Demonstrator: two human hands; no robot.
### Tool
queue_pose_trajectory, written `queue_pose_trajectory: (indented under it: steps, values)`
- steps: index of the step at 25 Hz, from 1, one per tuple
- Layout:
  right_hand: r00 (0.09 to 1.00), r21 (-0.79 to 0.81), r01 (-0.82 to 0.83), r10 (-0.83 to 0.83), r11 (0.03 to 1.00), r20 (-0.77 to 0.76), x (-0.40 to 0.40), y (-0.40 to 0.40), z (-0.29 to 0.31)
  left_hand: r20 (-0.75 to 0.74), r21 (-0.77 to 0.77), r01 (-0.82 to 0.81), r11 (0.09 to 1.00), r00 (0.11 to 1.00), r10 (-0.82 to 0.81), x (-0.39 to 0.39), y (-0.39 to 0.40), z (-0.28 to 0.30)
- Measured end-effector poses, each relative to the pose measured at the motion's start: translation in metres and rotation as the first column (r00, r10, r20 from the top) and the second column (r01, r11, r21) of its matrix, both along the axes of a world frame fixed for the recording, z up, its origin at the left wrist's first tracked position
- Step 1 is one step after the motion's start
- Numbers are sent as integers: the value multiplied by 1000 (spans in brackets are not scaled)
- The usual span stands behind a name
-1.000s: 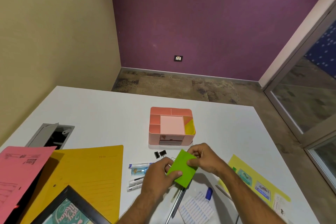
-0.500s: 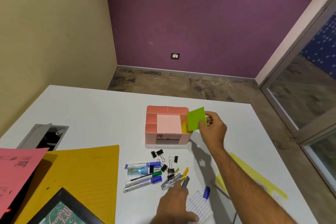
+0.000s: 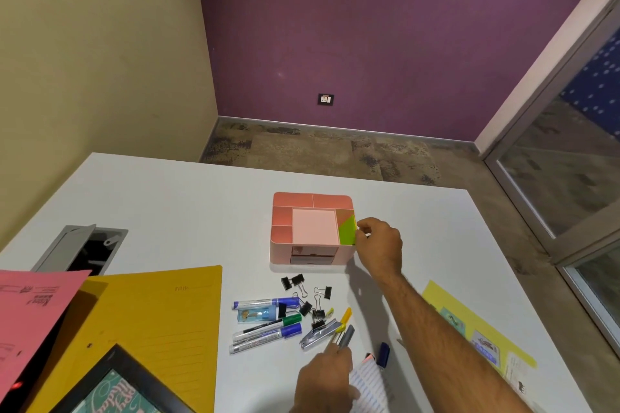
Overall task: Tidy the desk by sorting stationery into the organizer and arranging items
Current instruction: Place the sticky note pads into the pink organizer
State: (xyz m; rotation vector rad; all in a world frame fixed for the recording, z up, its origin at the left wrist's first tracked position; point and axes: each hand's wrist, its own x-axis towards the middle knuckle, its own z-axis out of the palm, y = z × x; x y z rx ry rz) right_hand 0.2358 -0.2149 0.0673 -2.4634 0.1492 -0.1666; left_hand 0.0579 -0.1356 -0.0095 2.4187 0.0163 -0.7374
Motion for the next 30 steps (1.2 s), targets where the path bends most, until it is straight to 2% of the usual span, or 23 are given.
queue_pose_trajectory:
  steps: [3,5,7,9,13,14,16,19,21,24,27,30]
  values:
    - [998,104,-55,53,993,21,-3,-12,-7,-41,-121,-140,983,990,136,0,7,11]
    - [992,263,-123,125,957,7,-7,-20,-11,-1,-255,-235,938,970,242,-2,15,11]
    - [965,448,-203,255,870,-56,-16,-27,-11,21,-408,-324,853,931,364,2,23,13]
    - [898,583,-261,414,769,-145,-24,-34,-10,11,-520,-403,753,878,478,10,33,18]
    - [692,577,-355,622,735,-367,-32,-43,-16,55,-581,-509,635,753,655,30,52,36]
    - [663,566,-370,636,737,-395,-33,-42,-19,53,-591,-531,607,726,686,34,57,39]
    - [665,527,-394,629,753,-402,-36,-38,-21,37,-612,-555,563,691,722,39,64,43]
    - [725,525,-394,606,754,-326,-36,-30,-16,112,-583,-555,594,669,735,40,73,42]
    - [798,576,-345,555,741,-236,-33,-26,-8,168,-547,-582,601,627,760,39,84,39]
    - [950,608,-220,308,763,-43,-21,-24,3,289,-481,-619,621,556,779,39,113,26]
    - [985,398,-127,68,908,159,-9,-22,10,435,-253,-670,698,565,700,33,152,-2]
    - [967,215,-19,-37,977,253,-2,-19,12,509,11,-623,782,677,532,22,185,-27]
